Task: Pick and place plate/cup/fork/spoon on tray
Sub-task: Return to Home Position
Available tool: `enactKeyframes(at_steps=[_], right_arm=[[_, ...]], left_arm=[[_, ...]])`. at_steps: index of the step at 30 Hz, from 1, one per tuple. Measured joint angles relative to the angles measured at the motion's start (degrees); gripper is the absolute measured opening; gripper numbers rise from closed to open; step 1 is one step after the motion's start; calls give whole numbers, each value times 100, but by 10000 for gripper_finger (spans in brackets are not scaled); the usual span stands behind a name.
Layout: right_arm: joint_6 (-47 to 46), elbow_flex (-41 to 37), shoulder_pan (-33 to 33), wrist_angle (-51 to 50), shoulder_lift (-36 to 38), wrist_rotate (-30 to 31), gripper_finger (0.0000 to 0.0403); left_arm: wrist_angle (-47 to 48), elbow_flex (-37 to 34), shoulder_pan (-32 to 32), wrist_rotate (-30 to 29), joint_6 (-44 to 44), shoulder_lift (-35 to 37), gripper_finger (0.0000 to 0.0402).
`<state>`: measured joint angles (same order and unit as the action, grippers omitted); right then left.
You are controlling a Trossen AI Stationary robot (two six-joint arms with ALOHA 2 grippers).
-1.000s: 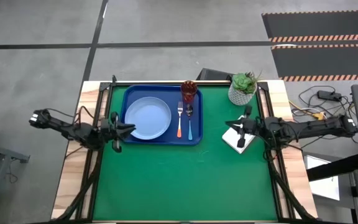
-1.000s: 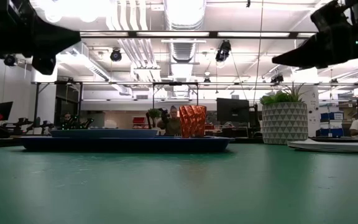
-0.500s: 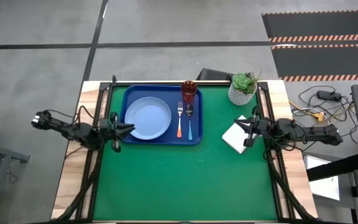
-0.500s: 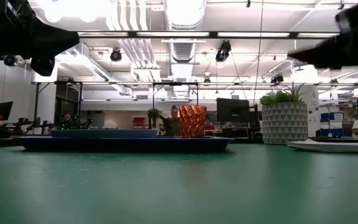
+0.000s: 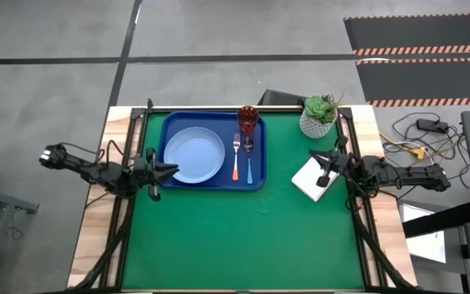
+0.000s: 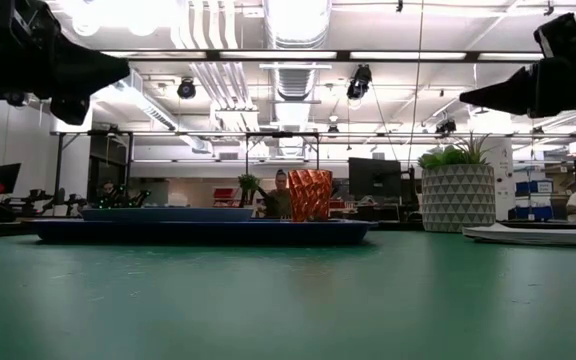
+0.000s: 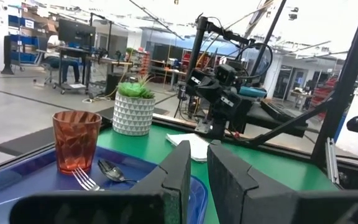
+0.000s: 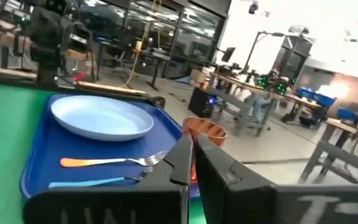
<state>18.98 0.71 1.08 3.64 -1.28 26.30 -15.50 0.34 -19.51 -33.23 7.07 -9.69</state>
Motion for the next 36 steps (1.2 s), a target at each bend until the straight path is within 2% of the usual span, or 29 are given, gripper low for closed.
enactKeyframes(at_steps=[6,14,36], right_arm=[[-823,-4,0,11,4,30,9],[-2528,-7,0,11,2,31,9],[-2642,-9,0,11,-2,31,9]], left_arm=[[4,-4,0,0,0,-211,35],[1,-7,0,-1,0,-526,35],[4,-9,0,-1,-2,-1491,35]])
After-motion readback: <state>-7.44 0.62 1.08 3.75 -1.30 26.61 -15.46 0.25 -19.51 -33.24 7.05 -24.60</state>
